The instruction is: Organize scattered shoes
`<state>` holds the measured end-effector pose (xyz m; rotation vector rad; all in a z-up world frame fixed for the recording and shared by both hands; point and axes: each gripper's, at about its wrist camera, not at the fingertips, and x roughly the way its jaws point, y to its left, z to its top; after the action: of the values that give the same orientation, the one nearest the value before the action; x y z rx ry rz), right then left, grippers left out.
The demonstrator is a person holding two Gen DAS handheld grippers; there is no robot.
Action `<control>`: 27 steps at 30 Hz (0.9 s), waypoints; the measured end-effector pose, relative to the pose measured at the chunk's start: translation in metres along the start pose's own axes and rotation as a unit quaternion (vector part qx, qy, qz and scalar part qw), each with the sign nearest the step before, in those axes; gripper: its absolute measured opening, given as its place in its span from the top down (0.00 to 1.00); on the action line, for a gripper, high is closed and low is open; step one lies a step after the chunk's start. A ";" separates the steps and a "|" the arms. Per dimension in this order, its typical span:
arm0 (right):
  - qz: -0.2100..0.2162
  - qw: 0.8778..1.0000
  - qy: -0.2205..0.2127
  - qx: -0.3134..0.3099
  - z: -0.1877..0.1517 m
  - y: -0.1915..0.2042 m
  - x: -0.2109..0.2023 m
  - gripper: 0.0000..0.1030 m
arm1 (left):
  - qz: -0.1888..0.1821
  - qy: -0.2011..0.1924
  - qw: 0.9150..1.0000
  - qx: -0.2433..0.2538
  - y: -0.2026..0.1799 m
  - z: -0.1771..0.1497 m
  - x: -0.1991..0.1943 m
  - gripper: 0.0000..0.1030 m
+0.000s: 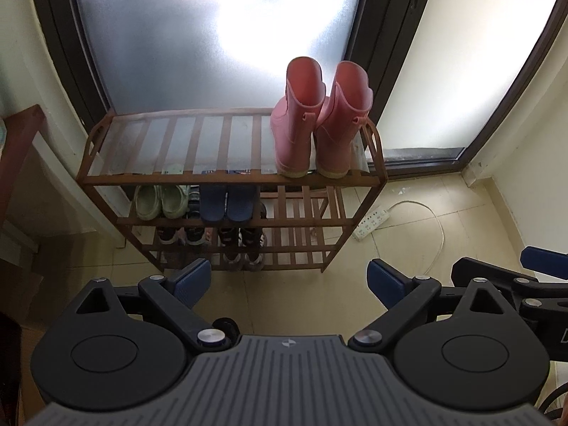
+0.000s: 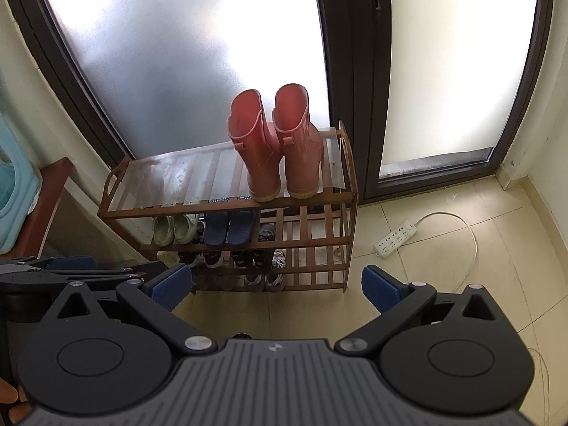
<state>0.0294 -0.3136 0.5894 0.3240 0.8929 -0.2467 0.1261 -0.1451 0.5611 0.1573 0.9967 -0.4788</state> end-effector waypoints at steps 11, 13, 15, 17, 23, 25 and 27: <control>-0.012 1.000 -0.007 -0.027 -0.034 0.011 -0.030 0.01 | 0.012 0.003 1.000 0.009 0.001 -0.044 -0.030 0.07; -0.017 0.999 -0.006 -0.029 -0.040 0.014 -0.029 0.01 | 0.011 0.003 1.000 0.009 0.005 -0.050 -0.029 0.07; -0.017 0.999 -0.004 -0.028 -0.043 0.016 -0.027 0.01 | 0.012 0.001 1.000 0.013 0.009 -0.055 -0.028 0.07; -0.018 1.000 -0.004 -0.024 -0.050 0.020 -0.022 0.01 | 0.015 -0.002 1.000 0.017 0.013 -0.060 -0.026 0.07; -0.025 1.000 -0.001 -0.013 -0.064 0.031 0.002 0.01 | 0.017 0.007 1.000 0.002 0.036 -0.069 0.001 0.07; -0.027 1.000 0.001 0.001 -0.070 0.035 0.020 0.01 | 0.013 0.010 1.000 -0.008 0.047 -0.073 0.018 0.07; -0.033 0.999 -0.006 0.010 -0.078 0.040 0.038 0.01 | 0.014 0.005 1.000 -0.006 0.056 -0.078 0.037 0.07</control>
<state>0.0097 -0.2505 0.5208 0.3117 0.8907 -0.3174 0.1082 -0.0808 0.4835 0.1616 1.0052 -0.4469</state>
